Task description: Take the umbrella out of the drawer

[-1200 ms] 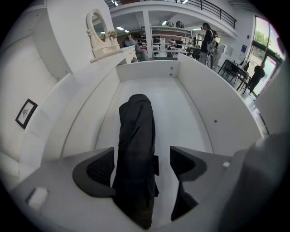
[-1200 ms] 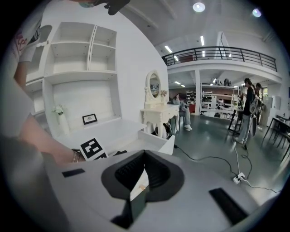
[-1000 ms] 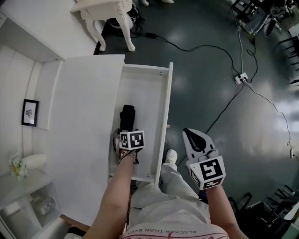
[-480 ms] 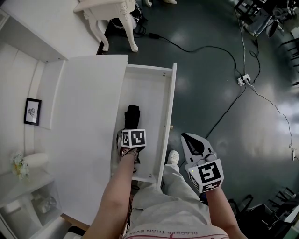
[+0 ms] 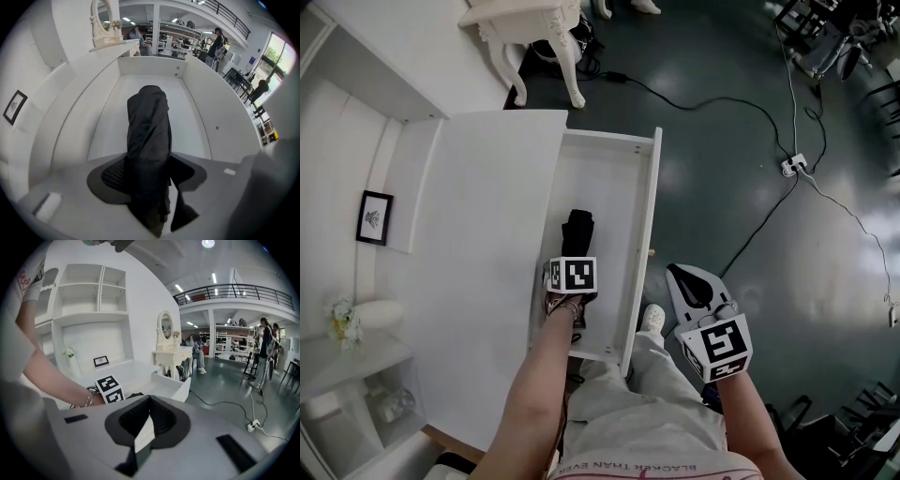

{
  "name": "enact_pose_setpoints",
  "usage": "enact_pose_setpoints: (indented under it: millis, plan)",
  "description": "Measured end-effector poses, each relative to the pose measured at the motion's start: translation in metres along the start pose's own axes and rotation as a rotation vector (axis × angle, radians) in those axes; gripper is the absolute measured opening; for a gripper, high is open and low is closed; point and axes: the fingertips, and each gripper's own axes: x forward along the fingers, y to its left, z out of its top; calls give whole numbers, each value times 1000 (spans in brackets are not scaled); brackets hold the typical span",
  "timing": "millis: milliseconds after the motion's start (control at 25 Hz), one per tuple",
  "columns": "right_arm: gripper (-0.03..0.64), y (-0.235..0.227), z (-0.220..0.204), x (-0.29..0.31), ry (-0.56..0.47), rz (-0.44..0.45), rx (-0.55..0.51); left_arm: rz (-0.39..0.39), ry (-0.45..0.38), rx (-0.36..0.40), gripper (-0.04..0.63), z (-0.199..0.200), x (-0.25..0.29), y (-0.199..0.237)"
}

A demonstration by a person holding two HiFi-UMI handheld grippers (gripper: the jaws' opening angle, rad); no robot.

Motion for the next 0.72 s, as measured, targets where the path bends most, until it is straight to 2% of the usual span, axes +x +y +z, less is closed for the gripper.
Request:
enact_pose_setpoints:
  millis: [120, 280, 400, 720]
  plan:
    - [8, 3, 3, -1, -10, 2, -3, -33, -19, -11, 256, -1, -4, -5]
    - [8, 6, 7, -6, -24, 6, -8, -33, -57, -2, 256, 6, -24, -7]
    - [8, 9, 12, -8, -37, 3, -8, -64, -100, -20, 256, 11, -34, -8]
    - [7, 11, 28, -24, -77, -17, -32, -85, -188, -40, 256, 22, -71, -11]
